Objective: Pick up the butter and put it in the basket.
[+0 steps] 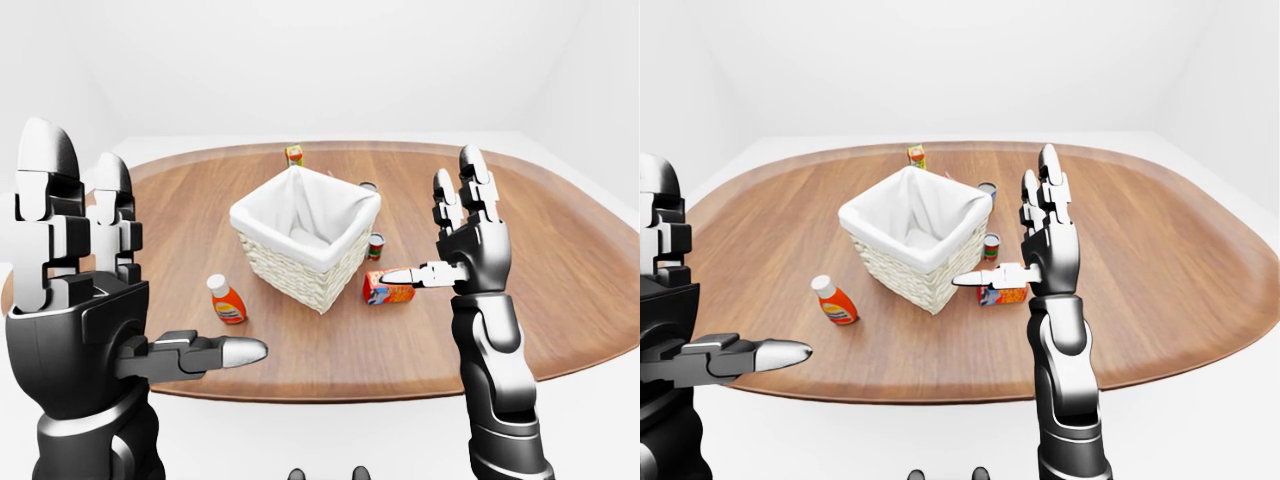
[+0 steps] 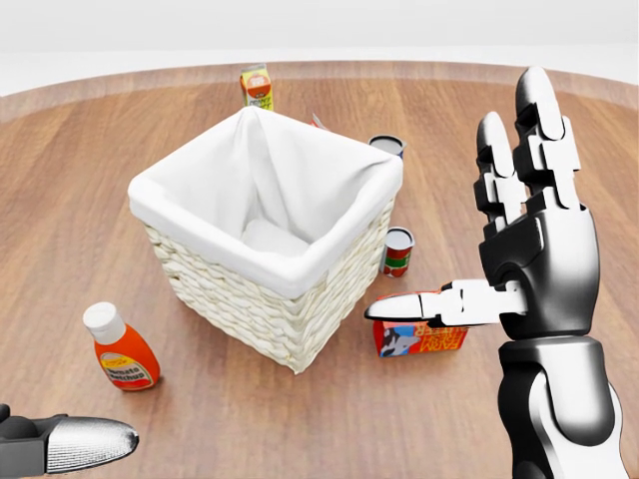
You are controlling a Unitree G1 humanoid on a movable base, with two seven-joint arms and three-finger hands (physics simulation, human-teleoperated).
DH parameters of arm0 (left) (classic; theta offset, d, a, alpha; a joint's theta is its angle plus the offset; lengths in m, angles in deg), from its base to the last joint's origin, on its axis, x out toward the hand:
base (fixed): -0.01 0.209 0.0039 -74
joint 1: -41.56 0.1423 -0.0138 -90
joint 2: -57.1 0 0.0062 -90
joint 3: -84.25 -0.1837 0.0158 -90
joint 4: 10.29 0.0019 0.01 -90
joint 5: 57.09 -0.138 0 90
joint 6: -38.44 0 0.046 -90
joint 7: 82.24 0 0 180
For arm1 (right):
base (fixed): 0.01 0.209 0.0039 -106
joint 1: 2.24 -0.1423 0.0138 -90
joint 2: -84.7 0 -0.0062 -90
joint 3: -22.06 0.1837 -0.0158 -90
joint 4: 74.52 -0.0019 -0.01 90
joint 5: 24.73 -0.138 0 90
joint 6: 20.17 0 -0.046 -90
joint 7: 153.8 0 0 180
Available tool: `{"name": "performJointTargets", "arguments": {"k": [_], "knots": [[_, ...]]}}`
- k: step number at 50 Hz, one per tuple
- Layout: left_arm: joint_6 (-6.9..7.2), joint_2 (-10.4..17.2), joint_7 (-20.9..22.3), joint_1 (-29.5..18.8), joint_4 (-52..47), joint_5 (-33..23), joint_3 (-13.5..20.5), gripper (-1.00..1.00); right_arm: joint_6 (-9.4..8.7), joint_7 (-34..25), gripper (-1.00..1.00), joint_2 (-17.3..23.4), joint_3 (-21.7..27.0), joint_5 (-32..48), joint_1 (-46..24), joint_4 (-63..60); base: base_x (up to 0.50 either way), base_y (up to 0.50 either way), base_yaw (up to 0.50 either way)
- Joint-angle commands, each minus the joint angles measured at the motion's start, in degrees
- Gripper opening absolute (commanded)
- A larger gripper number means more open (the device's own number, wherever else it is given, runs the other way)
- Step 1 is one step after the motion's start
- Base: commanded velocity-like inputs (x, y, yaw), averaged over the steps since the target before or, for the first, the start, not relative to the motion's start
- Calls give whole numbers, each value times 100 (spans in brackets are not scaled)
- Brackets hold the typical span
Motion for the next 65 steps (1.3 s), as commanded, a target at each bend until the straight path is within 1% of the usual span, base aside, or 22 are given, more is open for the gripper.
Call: {"name": "performJointTargets", "arguments": {"k": [1,18,28,50,65], "knots": [[0,-4,-9,9,20,1,-19,100,0,42,100,3,-5,-45,-5,7,17,0,0],[0,-32,-24,84,21,-23,-73,100,0,-35,100,23,-30,23,48,-16,17,1,0],[0,-29,-12,65,64,4,-34,100,0,-40,100,5,-40,41,56,-24,17,5,0],[0,-74,-45,170,22,-50,-148,100,0,-28,100,-4,-30,20,66,-12,17,4,0],[0,-53,-30,118,90,-3,-80,100,0,-56,100,-5,-74,94,80,31,1,0,0]]}}
